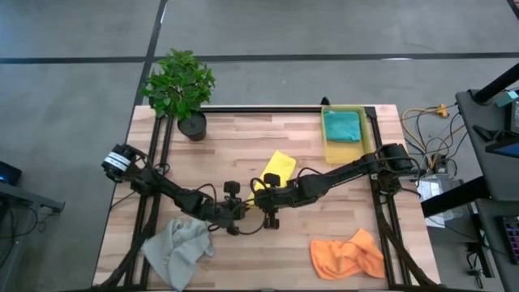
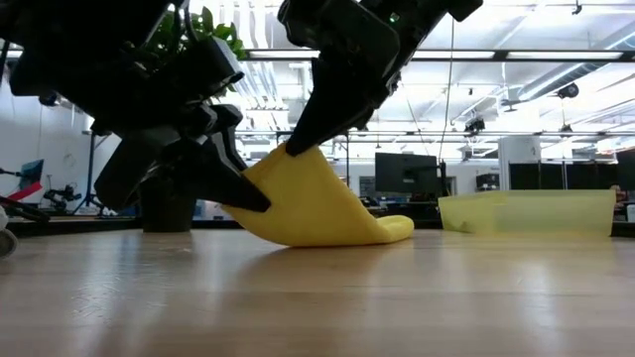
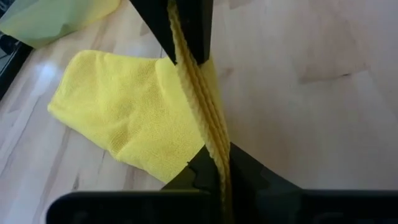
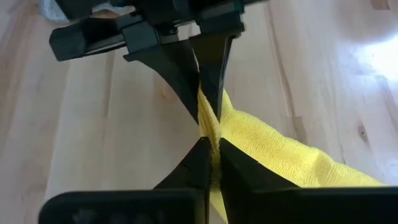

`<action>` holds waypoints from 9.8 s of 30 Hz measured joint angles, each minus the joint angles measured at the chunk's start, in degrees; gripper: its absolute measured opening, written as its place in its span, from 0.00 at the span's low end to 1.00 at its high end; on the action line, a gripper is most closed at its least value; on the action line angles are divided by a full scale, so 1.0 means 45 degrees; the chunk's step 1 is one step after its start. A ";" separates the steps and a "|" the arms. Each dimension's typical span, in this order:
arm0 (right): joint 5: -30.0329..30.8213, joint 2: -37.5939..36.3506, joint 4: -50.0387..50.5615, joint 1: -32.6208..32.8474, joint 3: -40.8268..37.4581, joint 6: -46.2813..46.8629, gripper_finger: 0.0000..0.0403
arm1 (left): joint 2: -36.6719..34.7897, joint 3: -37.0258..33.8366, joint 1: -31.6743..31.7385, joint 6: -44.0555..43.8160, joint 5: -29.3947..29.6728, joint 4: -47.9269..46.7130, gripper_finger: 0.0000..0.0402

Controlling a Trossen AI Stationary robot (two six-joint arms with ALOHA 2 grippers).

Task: Fold microfiber towels
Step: Fold the yellow microfiber towel

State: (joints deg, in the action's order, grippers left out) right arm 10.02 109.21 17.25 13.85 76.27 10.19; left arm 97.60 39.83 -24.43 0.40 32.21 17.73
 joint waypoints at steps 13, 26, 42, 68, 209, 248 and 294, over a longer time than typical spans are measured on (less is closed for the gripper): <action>0.1008 -0.1211 0.0796 0.0119 -0.0282 0.2367 0.24 | -0.0099 -0.0010 0.0107 0.0058 -0.0398 -0.1369 0.00; 0.0685 0.0540 -0.1783 -0.1342 -0.1437 0.5169 0.02 | -0.1357 0.0024 0.0165 0.1672 -0.1773 -0.1964 0.00; 0.0308 0.0954 -0.1385 -0.1524 -0.1563 0.6676 0.02 | -0.2172 0.0291 0.0165 0.1656 -0.2093 -0.3729 0.00; -0.0054 0.1021 -0.3189 -0.0053 -0.3060 0.8700 0.02 | -0.4412 0.0845 0.0468 0.1722 -0.4077 -0.5561 0.00; -0.0350 -0.2288 -0.5858 -0.1250 -0.7851 1.3268 0.02 | 0.0499 0.8112 0.5456 0.2322 -0.9423 -1.3635 0.00; 0.3868 -0.2909 -0.1202 0.2335 -0.5019 1.0850 0.02 | -0.0679 0.7817 0.4833 0.1414 -1.1050 -1.2102 0.00; 0.0722 -0.0496 -0.6145 -0.0049 -0.6290 1.0957 0.02 | 0.2033 0.7902 0.6283 0.2429 -0.8364 -0.9894 0.00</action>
State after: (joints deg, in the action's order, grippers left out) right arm 13.27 106.97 -10.40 13.63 47.97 59.50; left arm 106.75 75.40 3.85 11.34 -5.43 -26.80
